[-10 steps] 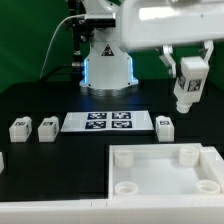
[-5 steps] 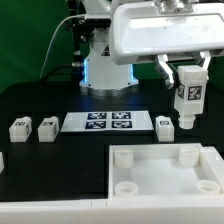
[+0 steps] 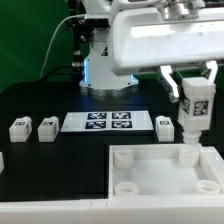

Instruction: Assemble one leg

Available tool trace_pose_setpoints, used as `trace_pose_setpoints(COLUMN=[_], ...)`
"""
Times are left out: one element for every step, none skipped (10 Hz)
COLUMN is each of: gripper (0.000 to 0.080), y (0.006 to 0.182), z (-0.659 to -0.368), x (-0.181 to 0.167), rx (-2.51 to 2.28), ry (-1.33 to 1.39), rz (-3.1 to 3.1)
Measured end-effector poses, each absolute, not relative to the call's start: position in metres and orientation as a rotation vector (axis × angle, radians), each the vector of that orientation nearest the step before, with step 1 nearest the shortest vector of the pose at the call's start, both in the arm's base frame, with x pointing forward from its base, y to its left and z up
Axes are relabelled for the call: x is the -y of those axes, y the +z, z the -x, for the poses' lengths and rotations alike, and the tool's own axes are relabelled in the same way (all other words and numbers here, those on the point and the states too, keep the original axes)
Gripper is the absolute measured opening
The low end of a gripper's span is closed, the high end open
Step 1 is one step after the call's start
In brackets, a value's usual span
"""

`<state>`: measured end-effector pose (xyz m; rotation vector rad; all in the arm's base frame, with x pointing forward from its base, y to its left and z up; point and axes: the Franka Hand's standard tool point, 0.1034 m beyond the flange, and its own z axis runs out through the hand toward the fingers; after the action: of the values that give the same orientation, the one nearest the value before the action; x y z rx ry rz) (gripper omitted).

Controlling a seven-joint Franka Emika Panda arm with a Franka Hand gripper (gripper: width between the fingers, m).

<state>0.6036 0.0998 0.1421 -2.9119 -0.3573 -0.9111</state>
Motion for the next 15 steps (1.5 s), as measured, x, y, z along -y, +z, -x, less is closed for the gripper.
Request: trace_pose_setpoints(gripper=[0.0291,0.0291,0.0291,0.0291,0.0291,0.0291,0.0291,0.0291,0.0291,0.0291,0.0291,0.0291,0.0291,0.0291,0.0291], y=[0.134,0.126,0.120,0.112,0.109,0.108,0.106,0.099,0.094,0.089,0.086,0.082,0.079,0.075,0.075], z=[-0.607,-0.612,-0.613,-0.613,-0.614,-0.617,-0.622,-0.623,-0.622,-0.621,-0.621,-0.619,-0.618,-0.617,-0.618], x=[-0.102,-0.103,-0.105,-0.108,-0.112,-0.113,-0.114,-0.116,-0.117,-0.118,-0.116,-0.116,-0.116,-0.116,-0.116], rx=[0.354,0.350,0.345,0.337,0.325,0.313,0.308,0.307,0.308,0.307,0.304,0.304,0.304,0.303,0.299], ry=[-0.901,-0.895,-0.894,-0.886,-0.882,-0.881,-0.884,-0.877,-0.871,-0.870,-0.883,-0.876,-0.872,-0.869,-0.906], rz=[2.911,2.909,2.906,2.905,2.903,2.901,2.899,2.898,2.898,2.898,2.896,2.898,2.899,2.899,2.889])
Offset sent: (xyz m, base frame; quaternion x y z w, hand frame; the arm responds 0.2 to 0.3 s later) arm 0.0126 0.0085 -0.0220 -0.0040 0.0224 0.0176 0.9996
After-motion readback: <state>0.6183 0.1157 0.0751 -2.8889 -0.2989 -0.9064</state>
